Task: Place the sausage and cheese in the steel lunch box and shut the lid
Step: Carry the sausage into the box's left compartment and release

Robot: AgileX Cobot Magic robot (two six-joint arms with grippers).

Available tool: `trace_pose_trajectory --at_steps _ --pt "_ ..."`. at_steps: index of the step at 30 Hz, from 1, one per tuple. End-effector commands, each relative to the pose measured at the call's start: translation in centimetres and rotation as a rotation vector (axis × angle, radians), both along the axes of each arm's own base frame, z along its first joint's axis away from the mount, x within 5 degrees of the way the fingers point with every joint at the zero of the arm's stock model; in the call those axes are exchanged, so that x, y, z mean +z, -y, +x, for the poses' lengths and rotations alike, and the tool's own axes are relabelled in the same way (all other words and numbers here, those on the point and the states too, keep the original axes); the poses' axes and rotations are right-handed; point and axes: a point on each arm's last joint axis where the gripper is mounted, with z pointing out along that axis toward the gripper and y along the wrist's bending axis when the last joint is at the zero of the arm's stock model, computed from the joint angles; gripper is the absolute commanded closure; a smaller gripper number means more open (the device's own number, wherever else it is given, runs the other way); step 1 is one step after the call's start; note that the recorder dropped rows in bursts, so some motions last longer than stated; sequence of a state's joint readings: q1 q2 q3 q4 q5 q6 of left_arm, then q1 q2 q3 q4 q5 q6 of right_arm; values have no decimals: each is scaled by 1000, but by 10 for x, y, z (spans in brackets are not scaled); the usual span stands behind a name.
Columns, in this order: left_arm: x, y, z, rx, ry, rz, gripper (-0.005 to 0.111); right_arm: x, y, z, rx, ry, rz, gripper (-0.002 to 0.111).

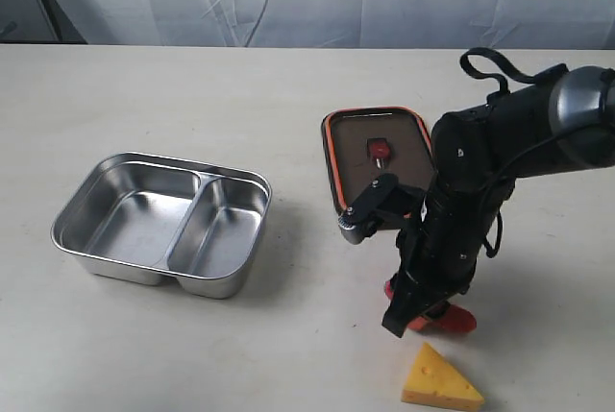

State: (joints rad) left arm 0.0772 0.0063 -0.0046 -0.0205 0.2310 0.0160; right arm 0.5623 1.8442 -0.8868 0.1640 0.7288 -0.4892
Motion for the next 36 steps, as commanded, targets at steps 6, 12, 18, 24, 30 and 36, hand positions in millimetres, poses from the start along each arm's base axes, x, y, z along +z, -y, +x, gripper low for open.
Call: trace_pose_trajectory --at_steps 6,12,18,24,30,36 --pt "-1 0 0 1 2 -1 107 -4 1 0 -6 -7 1 101" --pt "-1 0 0 1 2 -1 107 41 -11 8 -66 92 138 109" --pt "-1 0 0 1 4 -1 107 101 -60 29 -11 251 387 109" --pt "-1 0 0 1 9 0 107 115 -152 40 135 347 513 109" --pt "-1 0 0 1 9 0 107 106 -202 60 145 340 571 109" --pt "-1 0 0 1 9 0 107 96 -219 72 147 284 575 89"
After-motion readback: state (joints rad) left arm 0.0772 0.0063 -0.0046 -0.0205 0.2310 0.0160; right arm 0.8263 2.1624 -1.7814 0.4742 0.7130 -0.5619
